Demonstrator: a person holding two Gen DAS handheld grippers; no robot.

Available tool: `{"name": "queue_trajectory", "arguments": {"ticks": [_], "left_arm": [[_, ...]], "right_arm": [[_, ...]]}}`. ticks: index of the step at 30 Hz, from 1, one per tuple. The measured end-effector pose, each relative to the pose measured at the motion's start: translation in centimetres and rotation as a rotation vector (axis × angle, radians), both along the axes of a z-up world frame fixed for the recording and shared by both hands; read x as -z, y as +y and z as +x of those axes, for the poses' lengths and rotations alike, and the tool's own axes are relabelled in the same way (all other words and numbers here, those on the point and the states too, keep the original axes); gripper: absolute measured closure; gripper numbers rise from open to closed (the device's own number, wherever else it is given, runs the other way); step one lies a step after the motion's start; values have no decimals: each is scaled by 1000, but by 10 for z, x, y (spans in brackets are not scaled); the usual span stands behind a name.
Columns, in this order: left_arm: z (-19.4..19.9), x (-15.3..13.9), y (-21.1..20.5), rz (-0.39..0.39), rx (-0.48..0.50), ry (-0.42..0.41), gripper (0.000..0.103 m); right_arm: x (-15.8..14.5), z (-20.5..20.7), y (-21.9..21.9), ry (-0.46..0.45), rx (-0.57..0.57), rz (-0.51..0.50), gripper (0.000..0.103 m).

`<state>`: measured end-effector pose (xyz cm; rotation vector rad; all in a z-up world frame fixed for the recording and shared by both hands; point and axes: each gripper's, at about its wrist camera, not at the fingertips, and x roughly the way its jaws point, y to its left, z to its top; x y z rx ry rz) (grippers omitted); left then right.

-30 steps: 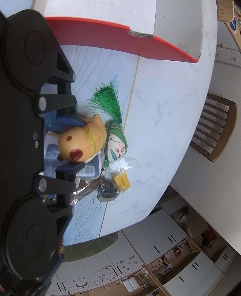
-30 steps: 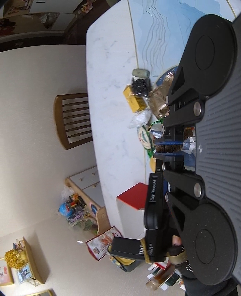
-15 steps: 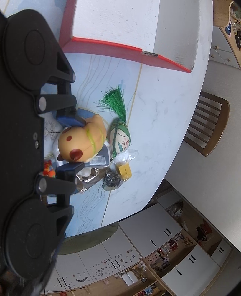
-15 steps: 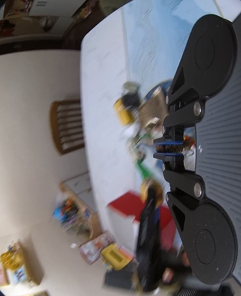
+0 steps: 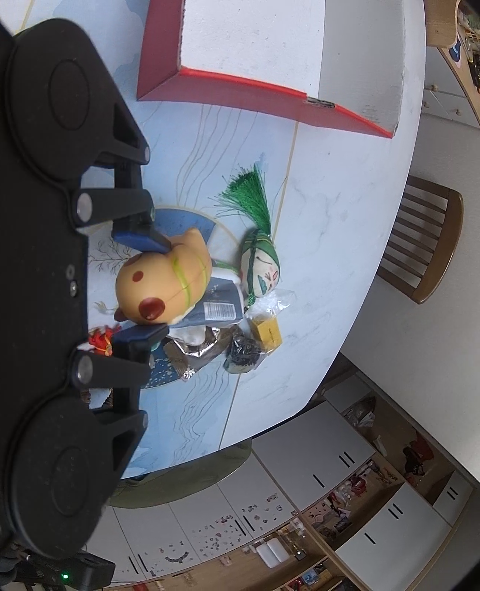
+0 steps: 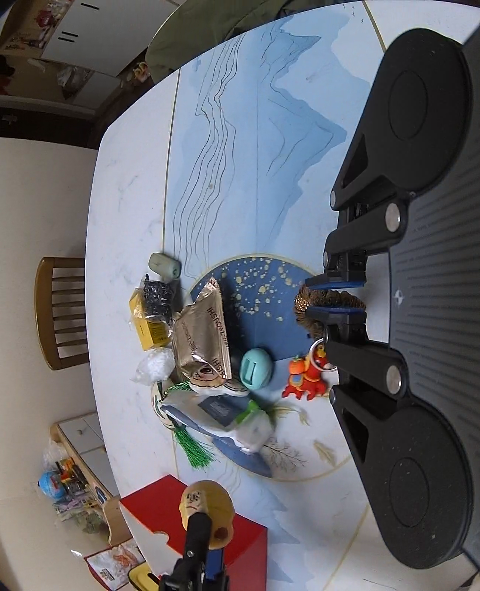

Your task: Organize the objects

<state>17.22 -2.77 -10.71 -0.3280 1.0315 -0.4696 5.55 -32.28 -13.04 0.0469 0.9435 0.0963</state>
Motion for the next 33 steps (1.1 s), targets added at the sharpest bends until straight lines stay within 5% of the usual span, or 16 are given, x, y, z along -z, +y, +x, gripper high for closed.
{"name": "queue_trajectory", "arguments": {"ticks": [5, 9, 17, 21, 33], "left_arm": [[0, 0, -4, 4, 14, 3, 64], [2, 0, -6, 6, 16, 6, 64], [5, -1, -9, 8, 20, 9, 64], [6, 0, -12, 12, 25, 13, 64], [8, 6, -13, 18, 23, 30, 64]], "right_arm": [[0, -4, 6, -9, -35, -5, 80], [-2, -6, -5, -44, 7, 17, 44], [3, -9, 29, -41, -201, -2, 44], [15, -4, 40, -27, -212, -14, 45], [38, 7, 50, 37, -234, 1, 80]]}}
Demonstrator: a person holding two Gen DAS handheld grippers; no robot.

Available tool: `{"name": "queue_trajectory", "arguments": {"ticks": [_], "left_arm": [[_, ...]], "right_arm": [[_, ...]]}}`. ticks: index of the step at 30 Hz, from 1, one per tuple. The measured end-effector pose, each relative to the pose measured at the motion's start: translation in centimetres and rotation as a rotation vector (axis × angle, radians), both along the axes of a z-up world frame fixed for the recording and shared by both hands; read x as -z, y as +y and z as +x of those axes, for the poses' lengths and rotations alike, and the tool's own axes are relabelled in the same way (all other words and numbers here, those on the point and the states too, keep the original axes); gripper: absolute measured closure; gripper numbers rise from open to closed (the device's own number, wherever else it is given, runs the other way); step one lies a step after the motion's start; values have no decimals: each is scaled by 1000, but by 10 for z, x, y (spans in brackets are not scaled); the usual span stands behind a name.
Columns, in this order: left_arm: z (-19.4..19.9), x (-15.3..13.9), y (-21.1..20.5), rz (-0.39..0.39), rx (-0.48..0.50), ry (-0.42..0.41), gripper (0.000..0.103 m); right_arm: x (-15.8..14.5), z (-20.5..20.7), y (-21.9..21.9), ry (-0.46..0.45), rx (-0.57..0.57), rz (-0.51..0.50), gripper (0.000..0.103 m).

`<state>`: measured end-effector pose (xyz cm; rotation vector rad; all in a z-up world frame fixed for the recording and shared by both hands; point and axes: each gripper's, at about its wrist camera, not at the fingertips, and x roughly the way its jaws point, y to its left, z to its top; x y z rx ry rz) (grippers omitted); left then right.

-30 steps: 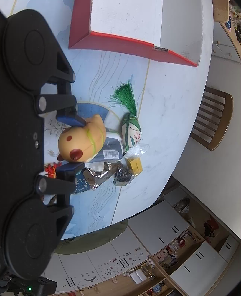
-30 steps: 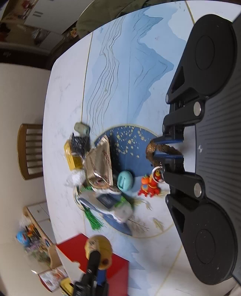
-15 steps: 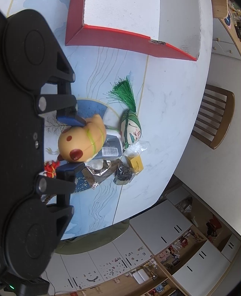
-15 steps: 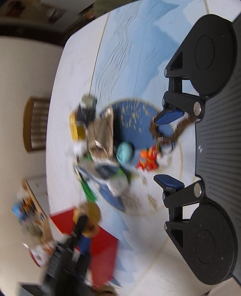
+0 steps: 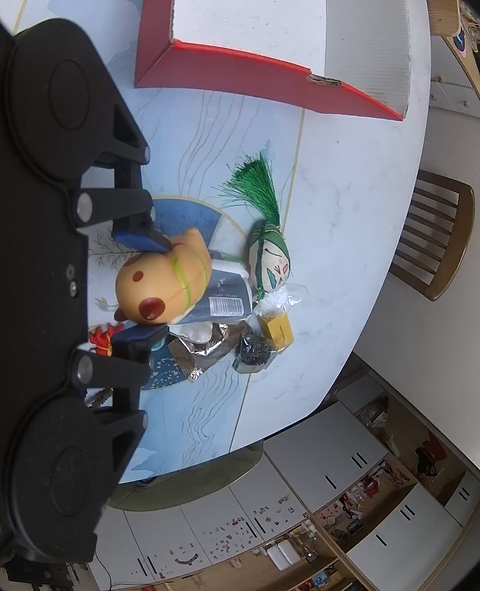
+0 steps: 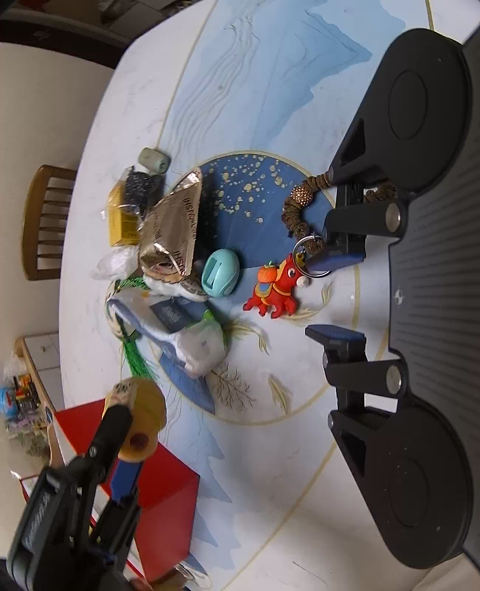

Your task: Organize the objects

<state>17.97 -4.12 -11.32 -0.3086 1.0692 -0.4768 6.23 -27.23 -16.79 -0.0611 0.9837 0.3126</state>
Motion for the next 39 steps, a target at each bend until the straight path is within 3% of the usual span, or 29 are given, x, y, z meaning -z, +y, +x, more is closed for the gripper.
{"name": "queue_trajectory", "arguments": {"ticks": [8, 11, 15, 22, 30, 35, 39], "left_arm": [[0, 0, 0, 0, 0, -1, 64], [0, 0, 0, 1, -1, 0, 64], [1, 1, -2, 4, -2, 1, 64], [0, 2, -3, 3, 0, 1, 64], [-2, 2, -4, 4, 4, 0, 64], [-2, 3, -4, 8, 5, 5, 64], [-3, 4, -4, 8, 8, 8, 64]], "right_arm": [[9, 8, 1, 12, 20, -45, 90], [10, 8, 0, 2, 36, -63, 103], [7, 5, 0, -19, 58, -67, 103], [-24, -2, -23, -73, 132, 15, 103], [-20, 0, -28, 6, 80, 15, 101], [-7, 6, -32, 29, 117, -2, 101], [2, 12, -41, 76, 149, 52, 101]]}}
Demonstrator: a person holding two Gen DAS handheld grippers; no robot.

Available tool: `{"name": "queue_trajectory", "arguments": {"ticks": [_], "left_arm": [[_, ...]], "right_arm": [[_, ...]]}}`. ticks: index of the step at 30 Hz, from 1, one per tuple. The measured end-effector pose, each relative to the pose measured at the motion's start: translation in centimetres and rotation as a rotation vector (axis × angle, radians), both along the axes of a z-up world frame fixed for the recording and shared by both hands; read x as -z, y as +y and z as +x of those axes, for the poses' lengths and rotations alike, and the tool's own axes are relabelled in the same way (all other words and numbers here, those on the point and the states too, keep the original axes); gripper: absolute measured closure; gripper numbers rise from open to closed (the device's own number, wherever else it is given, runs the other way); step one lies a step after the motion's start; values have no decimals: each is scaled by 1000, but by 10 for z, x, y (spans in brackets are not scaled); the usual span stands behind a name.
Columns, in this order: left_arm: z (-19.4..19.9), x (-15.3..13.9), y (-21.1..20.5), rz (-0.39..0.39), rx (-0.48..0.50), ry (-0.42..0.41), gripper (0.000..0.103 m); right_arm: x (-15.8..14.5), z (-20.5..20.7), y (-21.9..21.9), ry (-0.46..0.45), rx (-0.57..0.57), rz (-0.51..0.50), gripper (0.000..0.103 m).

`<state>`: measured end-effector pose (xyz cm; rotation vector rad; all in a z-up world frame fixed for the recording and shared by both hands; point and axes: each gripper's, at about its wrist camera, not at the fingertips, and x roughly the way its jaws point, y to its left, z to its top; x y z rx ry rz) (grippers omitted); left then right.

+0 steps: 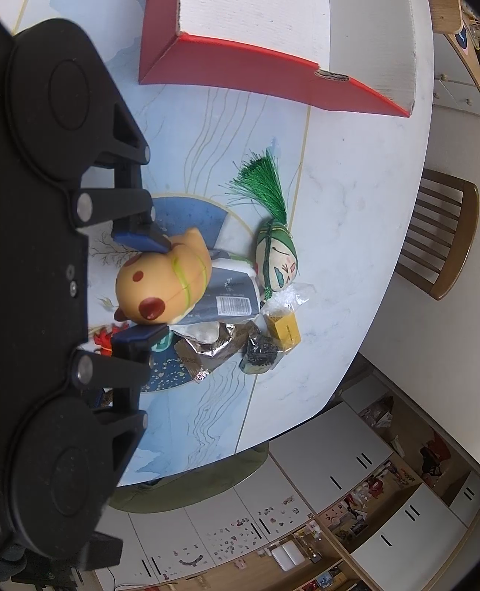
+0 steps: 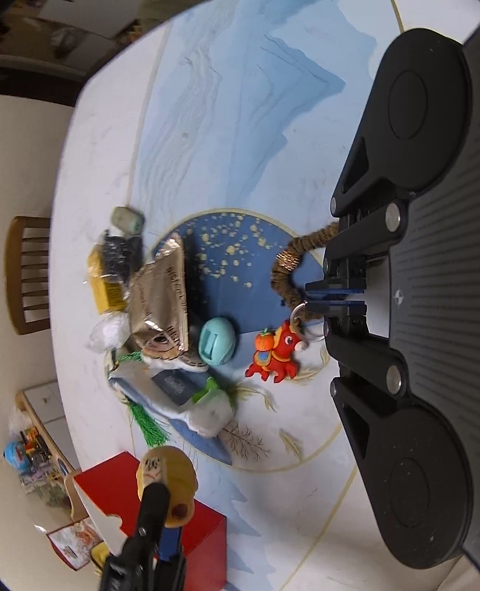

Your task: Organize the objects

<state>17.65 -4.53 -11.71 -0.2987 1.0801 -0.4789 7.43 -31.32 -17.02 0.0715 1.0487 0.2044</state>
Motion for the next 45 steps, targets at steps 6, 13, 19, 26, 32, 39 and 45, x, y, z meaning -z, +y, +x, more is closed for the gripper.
{"name": "queue_trajectory", "arguments": {"ticks": [6, 13, 19, 26, 32, 39, 45], "left_arm": [[0, 0, 0, -1, 1, 1, 64], [1, 2, -1, 4, -3, 6, 64], [2, 2, 0, 3, -5, 8, 64], [4, 4, 0, 5, -7, 15, 64], [3, 4, -2, 7, 2, 13, 64], [3, 4, -2, 9, 2, 14, 64], [4, 6, -2, 5, -2, 18, 64]], "right_arm": [[0, 4, -5, 29, 25, 92, 100], [6, 11, -5, 48, 27, 88, 89], [5, 10, -5, 31, 39, 93, 86], [0, 4, -8, 22, 22, 123, 97], [0, 3, -8, 31, 29, 102, 96], [3, 5, -7, 19, 45, 119, 97], [-17, -1, -8, -19, 40, 181, 102]]}}
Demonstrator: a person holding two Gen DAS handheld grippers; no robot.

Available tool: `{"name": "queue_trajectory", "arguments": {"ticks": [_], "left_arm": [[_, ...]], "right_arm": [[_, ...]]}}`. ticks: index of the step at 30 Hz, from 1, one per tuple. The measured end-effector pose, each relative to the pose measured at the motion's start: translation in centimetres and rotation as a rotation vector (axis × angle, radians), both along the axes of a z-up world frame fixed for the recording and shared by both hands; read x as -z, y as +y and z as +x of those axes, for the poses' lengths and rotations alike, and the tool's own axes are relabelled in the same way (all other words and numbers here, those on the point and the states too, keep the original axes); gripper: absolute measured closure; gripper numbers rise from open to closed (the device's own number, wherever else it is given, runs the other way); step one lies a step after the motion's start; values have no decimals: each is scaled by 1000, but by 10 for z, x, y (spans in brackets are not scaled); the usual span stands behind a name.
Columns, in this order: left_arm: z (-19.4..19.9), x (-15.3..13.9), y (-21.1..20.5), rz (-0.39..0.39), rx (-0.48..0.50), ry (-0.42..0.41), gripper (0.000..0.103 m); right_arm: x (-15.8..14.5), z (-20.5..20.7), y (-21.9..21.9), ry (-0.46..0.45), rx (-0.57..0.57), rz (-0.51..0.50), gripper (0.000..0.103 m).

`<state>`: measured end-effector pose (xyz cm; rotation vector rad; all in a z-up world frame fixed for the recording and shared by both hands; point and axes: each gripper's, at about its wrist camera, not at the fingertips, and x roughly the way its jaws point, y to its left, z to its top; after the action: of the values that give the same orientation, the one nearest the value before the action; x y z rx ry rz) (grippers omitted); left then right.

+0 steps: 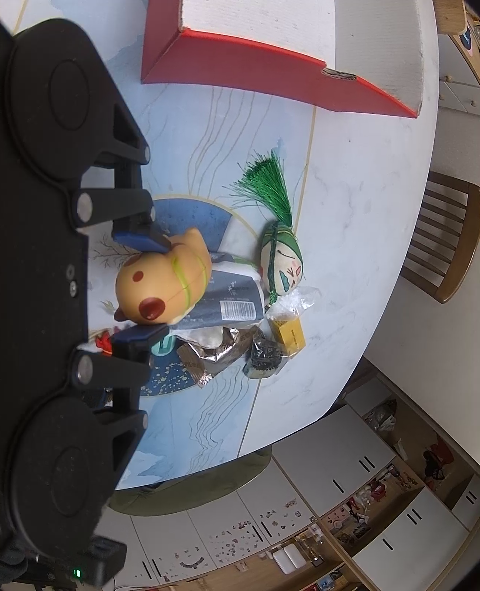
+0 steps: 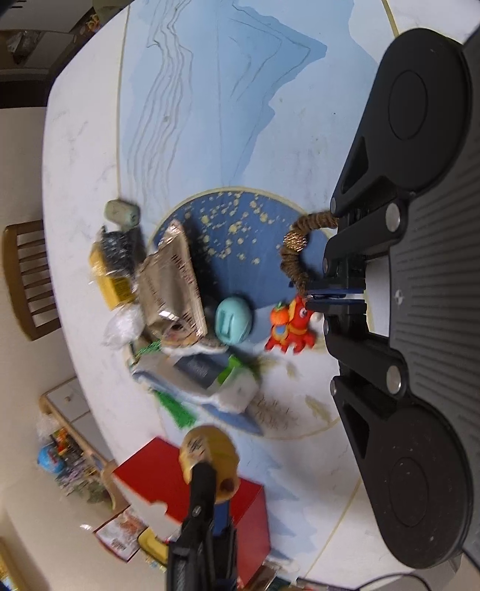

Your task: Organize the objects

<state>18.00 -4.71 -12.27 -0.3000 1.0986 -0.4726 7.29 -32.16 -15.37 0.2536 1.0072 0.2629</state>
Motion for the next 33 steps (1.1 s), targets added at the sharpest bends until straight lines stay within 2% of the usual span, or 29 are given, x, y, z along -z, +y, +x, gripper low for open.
{"name": "queue_trajectory", "arguments": {"ticks": [7, 11, 15, 23, 28, 33], "left_arm": [[0, 1, 2, -6, 1, 0, 64], [-1, 1, 1, -7, 2, 0, 64], [-2, 0, 0, -7, 10, -3, 64], [-7, 1, -2, -5, 21, 0, 64], [-8, -1, 0, -7, 21, -7, 64], [-10, -4, 3, -12, 17, -15, 64]], "right_arm": [[-46, -12, -7, -70, 10, 151, 102], [-54, -15, -14, -56, 27, 234, 102], [-37, -11, -24, -22, 82, 191, 102], [-14, 8, -34, -15, 159, 123, 102], [-31, 1, -32, -42, 141, 210, 102], [-62, -9, -24, -102, 109, 235, 102]]}}
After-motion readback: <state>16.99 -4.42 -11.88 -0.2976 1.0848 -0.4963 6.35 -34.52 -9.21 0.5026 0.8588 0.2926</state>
